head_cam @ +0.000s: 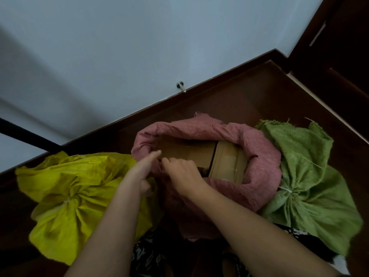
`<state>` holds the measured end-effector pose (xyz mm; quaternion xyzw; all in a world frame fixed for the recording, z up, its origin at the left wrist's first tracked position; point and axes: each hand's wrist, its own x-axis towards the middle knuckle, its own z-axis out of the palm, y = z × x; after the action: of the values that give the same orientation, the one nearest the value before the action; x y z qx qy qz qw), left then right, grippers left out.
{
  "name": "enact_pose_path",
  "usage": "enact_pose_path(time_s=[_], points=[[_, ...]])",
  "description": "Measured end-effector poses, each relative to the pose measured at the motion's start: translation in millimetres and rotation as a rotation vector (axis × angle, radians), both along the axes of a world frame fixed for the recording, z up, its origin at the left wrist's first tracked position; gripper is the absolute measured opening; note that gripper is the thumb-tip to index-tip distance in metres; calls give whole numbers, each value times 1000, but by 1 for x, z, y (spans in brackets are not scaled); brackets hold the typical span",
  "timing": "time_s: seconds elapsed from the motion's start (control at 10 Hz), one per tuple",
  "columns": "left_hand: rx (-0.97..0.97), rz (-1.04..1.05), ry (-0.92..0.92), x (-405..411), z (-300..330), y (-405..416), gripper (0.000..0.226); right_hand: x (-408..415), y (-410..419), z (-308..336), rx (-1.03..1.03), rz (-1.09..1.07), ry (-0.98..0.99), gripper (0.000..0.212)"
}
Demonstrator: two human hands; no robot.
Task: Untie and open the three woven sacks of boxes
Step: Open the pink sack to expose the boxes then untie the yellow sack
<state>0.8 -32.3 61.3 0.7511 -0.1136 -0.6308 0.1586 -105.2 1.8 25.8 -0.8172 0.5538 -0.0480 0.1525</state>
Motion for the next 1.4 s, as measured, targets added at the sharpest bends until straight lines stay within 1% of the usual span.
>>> enact_pose_path(time_s=[0.1, 0.2, 0.3, 0.4, 0.5, 0.6, 0.7, 0.8, 0.9, 1.0, 1.1, 1.2, 1.3, 1.4], points=[[21, 217, 245, -7, -5, 15, 29, 4, 7, 2, 19, 4, -24, 41], [-49, 488, 300, -8, -13, 19, 28, -5, 19, 11, 234, -292, -308, 43], [-97, 652, 311, -1, -17, 18, 25, -24, 25, 25, 374, -619, -445, 41], [-106, 681, 253, 2, -21, 19, 34, -44, 33, 44, 827, -827, -709, 62], [-139, 664, 231, -3, -12, 24, 60, -58, 46, 57, 1415, -858, -888, 91], [-154, 655, 269, -8, -3, 30, 61, -62, 55, 49, 1516, -1092, -1129, 104], [-187, 548, 242, -14, -3, 38, 42, -63, 54, 36, 1319, -1402, -1510, 91], [-171, 601, 306, -16, -7, 49, 23, -65, 46, 19, 1170, -1516, -1703, 56], [-162, 633, 358, -12, 2, 60, 30, -60, 44, 9, 1073, -1494, -1673, 41], [-56, 610, 313, -9, -1, 65, 31, -57, 47, 2, 954, -1576, -1719, 41], [50, 483, 65, -15, 6, 65, 49, -54, 51, -1, 919, -1536, -1597, 40], [179, 339, -86, -25, 6, 68, 35, -53, 56, -3, 947, -1447, -1469, 39], [187, 241, 109, -26, 2, 70, 34, -59, 58, -10, 970, -1346, -1297, 40], [-3, 311, 154, -31, -14, 73, 43, -65, 59, -9, 1008, -1252, -1139, 37]])
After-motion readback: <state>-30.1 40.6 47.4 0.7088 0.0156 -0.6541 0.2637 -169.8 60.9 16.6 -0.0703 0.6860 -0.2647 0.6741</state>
